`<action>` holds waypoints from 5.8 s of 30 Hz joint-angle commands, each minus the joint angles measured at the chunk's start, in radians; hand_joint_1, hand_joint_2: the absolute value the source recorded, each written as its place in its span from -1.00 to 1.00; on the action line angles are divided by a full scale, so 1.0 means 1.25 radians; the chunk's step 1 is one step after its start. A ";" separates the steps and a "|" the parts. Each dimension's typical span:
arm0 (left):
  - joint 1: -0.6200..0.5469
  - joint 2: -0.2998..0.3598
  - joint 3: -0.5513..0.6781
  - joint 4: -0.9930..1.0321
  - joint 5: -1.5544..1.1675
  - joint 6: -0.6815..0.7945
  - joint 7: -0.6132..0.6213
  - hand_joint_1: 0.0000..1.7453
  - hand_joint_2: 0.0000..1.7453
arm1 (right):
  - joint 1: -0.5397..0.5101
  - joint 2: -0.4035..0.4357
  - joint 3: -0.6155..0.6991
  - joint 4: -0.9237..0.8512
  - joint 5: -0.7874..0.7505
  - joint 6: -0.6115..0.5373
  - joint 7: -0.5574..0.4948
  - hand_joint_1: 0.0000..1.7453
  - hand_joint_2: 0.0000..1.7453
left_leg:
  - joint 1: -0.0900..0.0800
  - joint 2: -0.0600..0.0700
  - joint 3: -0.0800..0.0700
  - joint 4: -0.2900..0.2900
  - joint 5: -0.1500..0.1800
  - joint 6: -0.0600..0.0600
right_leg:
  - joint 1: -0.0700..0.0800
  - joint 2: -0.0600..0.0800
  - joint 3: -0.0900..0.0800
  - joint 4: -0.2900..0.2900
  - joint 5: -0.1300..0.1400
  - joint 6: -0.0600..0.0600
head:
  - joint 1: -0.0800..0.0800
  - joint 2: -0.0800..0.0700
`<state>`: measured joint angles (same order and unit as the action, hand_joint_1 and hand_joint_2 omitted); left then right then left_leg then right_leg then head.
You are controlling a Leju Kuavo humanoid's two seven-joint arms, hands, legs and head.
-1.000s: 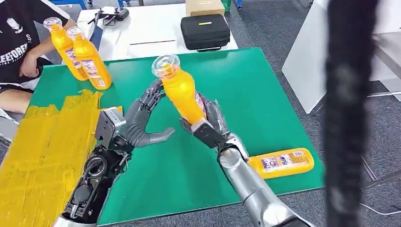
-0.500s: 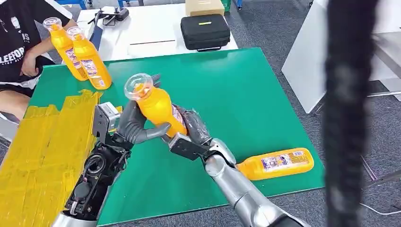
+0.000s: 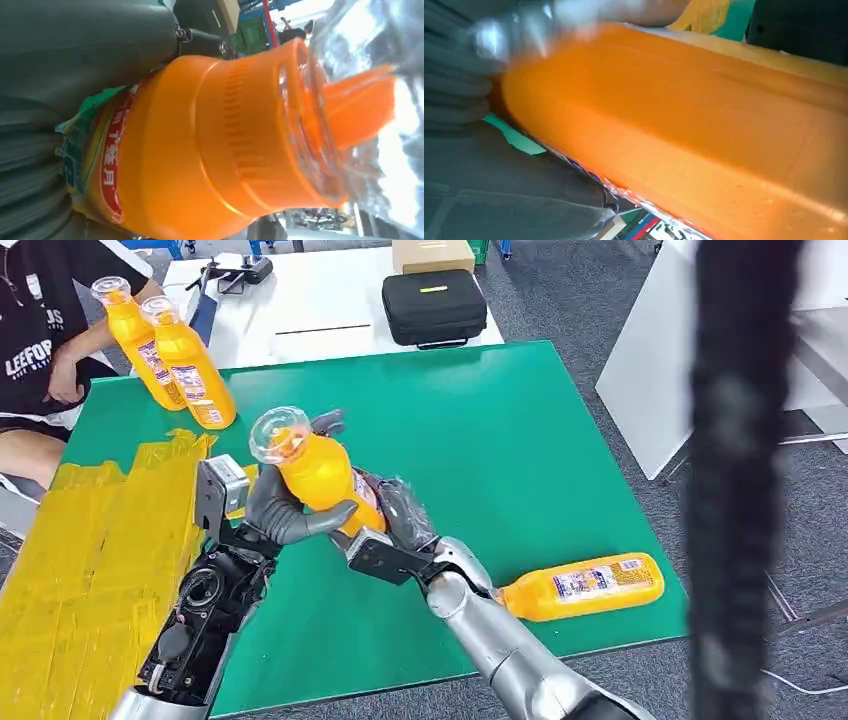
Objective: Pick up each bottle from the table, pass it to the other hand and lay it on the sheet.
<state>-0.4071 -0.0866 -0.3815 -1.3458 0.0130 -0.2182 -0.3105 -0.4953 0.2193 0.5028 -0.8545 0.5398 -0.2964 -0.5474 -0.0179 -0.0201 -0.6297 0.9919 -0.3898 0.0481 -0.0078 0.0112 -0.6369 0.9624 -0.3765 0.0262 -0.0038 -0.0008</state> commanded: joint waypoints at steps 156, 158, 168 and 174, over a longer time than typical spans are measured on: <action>-0.038 -0.017 0.289 0.325 -0.524 0.335 -0.073 -1.00 1.00 | 0.409 -0.397 -0.437 -0.416 0.498 0.398 0.268 -1.00 1.00 | 0.000 0.002 0.002 0.000 -0.003 -0.002 | 0.000 0.001 0.002 -0.002 -0.001 0.000 | 0.000 0.000; -0.040 -0.017 0.289 0.327 -0.524 0.335 -0.072 -1.00 1.00 | 0.406 -0.396 -0.433 -0.409 0.499 0.398 0.269 -1.00 1.00 | 0.000 0.002 0.003 0.000 -0.004 -0.003 | 0.000 0.000 0.004 -0.002 -0.002 0.000 | 0.000 0.000; -0.054 -0.017 0.292 0.341 -0.496 0.341 -0.062 -1.00 1.00 | 0.390 -0.416 -0.392 -0.357 0.526 0.430 0.300 0.80 1.00 | 0.000 0.001 0.004 0.000 -0.004 -0.003 | 0.000 -0.001 0.004 -0.002 -0.002 0.000 | 0.000 0.000; -0.046 -0.015 0.299 0.348 -0.481 0.347 -0.059 -1.00 1.00 | 0.386 -0.440 -0.373 -0.334 0.518 0.444 0.305 1.00 1.00 | 0.000 0.002 0.004 0.000 -0.002 -0.001 | 0.000 0.000 0.003 -0.002 -0.001 0.000 | 0.000 0.000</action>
<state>-0.4307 -0.1007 -0.0340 -0.9968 -0.6035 0.2110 -0.3895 -0.0138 -0.3181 -0.0359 -1.4023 1.1933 0.2277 -0.1759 -0.0196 -0.0175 -0.6289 0.9920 -0.3915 0.0488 -0.0096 0.0126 -0.6370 0.9616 -0.3768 0.0270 -0.0042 -0.0008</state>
